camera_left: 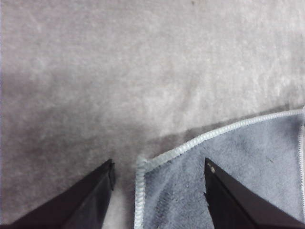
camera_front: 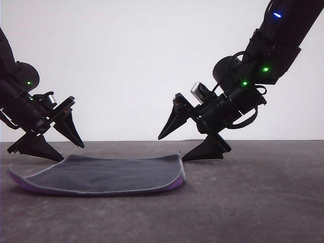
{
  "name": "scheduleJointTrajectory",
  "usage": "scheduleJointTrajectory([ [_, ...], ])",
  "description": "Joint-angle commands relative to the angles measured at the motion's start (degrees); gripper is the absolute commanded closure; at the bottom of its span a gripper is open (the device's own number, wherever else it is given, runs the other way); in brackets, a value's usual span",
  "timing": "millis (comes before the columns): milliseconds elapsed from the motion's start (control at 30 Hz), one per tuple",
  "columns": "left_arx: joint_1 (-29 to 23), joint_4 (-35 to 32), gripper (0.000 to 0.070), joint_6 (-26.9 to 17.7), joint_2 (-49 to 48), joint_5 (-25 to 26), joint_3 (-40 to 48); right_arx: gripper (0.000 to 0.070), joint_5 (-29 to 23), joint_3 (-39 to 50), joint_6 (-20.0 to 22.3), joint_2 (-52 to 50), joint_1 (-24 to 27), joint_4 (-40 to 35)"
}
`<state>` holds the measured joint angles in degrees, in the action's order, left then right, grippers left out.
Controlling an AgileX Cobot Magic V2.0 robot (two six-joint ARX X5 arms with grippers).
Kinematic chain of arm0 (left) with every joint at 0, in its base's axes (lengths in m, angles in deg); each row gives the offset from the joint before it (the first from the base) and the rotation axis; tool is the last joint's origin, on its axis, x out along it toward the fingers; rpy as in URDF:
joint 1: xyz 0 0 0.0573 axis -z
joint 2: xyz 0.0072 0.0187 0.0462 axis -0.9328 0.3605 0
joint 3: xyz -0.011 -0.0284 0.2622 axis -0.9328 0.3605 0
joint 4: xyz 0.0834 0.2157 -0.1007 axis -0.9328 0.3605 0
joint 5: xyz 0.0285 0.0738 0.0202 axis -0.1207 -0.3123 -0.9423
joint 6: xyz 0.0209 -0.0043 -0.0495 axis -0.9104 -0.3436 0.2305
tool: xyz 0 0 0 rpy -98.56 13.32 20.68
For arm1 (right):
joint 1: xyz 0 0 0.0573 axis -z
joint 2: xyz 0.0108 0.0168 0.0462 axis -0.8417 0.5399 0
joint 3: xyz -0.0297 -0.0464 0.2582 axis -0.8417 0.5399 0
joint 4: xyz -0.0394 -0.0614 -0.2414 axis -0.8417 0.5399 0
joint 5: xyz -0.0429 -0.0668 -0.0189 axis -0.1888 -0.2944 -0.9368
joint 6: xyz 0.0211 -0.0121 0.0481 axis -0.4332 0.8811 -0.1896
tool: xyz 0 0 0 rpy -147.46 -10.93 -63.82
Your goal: Fold clothes
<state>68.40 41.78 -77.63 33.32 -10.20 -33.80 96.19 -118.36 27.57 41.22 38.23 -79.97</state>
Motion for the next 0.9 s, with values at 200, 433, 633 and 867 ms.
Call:
scheduleJointTrajectory([
  [200,0.2,0.5,0.0346,-1.4,1.6,2.5,-1.2,0.0243,0.0,-1.3,0.1,1.2,-1.0,-0.3],
  [433,0.2,0.5,0.035,-1.4,1.6,4.3,-1.2,0.0427,-0.1,-1.3,0.1,1.2,-1.1,-0.3],
  [633,0.2,0.8,0.0664,-1.6,1.6,4.3,-1.2,0.0605,-0.1,-1.3,0.1,1.2,-1.1,-0.3],
  [867,0.3,2.4,0.07,-2.7,1.6,4.3,-1.2,0.0699,0.2,-1.3,0.5,1.2,-1.1,-0.1],
])
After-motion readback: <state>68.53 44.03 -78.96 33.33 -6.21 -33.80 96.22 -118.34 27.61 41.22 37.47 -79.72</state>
